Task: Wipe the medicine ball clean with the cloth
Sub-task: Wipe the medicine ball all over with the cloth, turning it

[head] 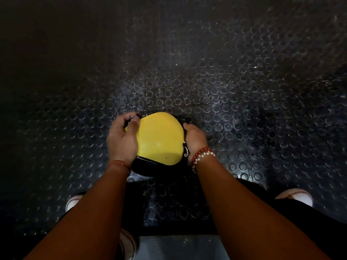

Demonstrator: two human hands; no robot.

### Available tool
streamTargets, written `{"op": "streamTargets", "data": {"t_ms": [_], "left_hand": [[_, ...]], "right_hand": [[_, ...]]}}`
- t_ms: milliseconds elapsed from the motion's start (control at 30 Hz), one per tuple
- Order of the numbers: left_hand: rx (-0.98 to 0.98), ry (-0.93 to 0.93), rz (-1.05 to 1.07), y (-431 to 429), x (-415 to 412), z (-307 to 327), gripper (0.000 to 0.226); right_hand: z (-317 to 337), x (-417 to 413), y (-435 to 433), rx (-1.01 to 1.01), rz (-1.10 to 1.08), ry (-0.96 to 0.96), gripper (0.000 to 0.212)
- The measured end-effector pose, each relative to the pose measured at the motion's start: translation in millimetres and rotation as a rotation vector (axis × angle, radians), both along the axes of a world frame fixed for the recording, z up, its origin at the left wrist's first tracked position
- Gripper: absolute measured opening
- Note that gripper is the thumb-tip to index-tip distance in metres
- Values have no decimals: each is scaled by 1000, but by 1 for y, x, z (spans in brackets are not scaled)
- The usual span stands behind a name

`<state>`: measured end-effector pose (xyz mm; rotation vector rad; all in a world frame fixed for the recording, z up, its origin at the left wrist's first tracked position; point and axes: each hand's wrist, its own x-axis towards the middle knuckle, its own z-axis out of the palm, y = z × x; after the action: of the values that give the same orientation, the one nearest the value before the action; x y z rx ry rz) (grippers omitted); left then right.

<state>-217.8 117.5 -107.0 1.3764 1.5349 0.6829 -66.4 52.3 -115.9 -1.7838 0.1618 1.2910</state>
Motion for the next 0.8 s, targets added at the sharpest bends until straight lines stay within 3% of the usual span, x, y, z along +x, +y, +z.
{"op": "streamTargets", "data": {"t_ms": [133, 267, 367, 633, 733, 800], "left_hand": [[-4, 10, -4, 1, -4, -2, 15], [-4, 4, 6, 2, -9, -4, 15], [-12, -7, 12, 1, -9, -4, 15], [-24, -20, 57, 2, -8, -2, 15], [-21, -27, 60, 3, -9, -2, 15], [-23, -28, 61, 3, -10, -2, 16]], "right_hand": [[1, -17, 1, 44, -42, -167, 25], [6, -24, 10, 219, 229, -523, 18], [9, -17, 16, 261, 217, -431, 23], [-5, -9, 0, 44, -58, 16, 43], [-7, -14, -5, 49, -98, 8, 41], [-4, -20, -2, 73, -82, -124, 33]]}}
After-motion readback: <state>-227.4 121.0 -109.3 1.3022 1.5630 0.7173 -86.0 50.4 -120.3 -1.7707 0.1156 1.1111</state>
